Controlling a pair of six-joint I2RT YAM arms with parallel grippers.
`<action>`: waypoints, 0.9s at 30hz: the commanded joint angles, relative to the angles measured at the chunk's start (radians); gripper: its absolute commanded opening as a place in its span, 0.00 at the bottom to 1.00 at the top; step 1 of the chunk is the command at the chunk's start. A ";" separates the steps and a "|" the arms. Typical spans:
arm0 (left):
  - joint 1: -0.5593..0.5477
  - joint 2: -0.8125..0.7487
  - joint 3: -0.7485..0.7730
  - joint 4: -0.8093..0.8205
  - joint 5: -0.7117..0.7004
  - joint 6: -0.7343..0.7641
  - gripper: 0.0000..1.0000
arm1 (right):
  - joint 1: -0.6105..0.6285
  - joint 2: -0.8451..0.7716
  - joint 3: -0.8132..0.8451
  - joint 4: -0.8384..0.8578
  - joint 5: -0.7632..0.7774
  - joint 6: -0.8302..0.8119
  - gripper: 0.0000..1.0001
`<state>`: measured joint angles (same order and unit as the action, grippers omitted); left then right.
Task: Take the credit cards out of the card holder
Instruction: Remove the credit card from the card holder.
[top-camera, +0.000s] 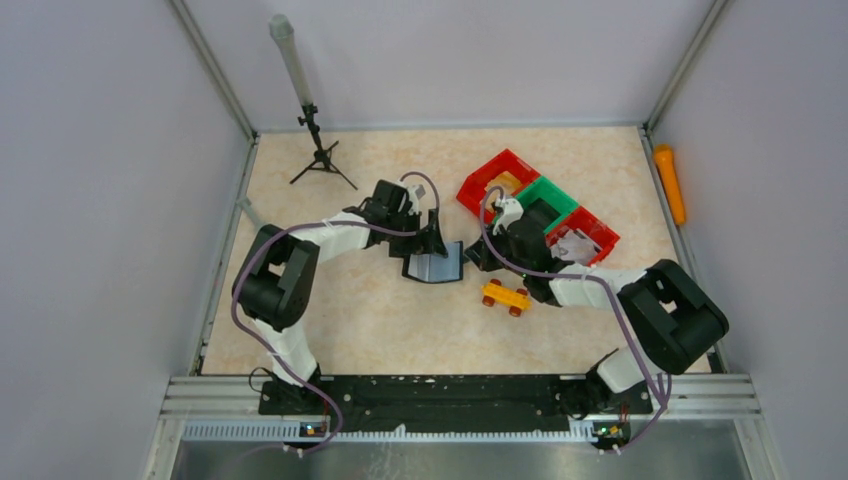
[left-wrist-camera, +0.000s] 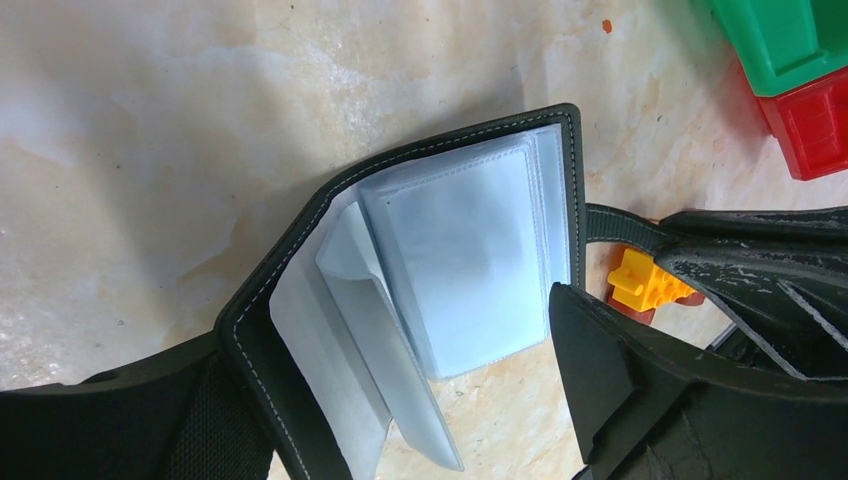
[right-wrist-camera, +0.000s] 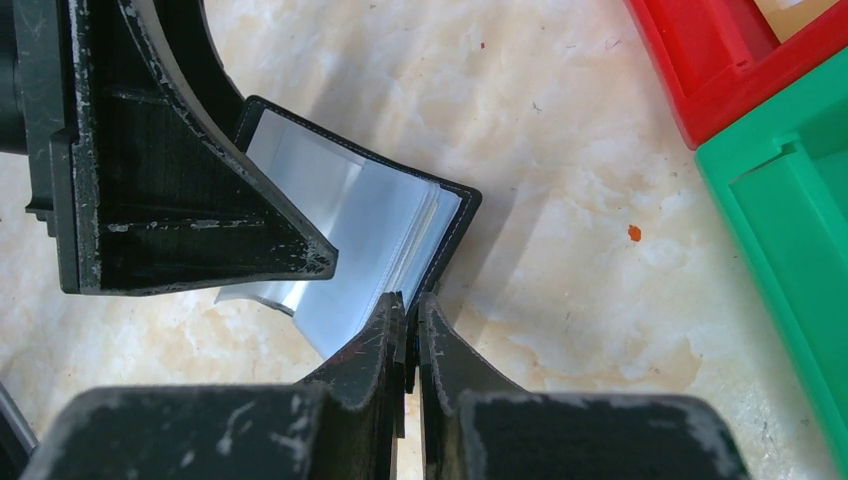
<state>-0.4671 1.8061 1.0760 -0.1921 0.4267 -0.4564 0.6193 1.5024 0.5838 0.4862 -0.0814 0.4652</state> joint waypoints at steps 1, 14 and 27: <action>-0.022 0.057 0.033 -0.070 -0.063 0.035 0.96 | -0.001 -0.016 0.036 0.054 -0.026 -0.002 0.00; -0.085 0.093 0.115 -0.208 -0.314 0.074 0.90 | -0.001 -0.015 0.037 0.054 -0.023 -0.002 0.00; -0.112 0.120 0.151 -0.248 -0.345 0.084 0.96 | -0.001 -0.013 0.040 0.050 -0.025 -0.002 0.00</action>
<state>-0.5812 1.8858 1.2446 -0.3767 0.1104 -0.3931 0.6193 1.5024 0.5838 0.4854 -0.0994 0.4652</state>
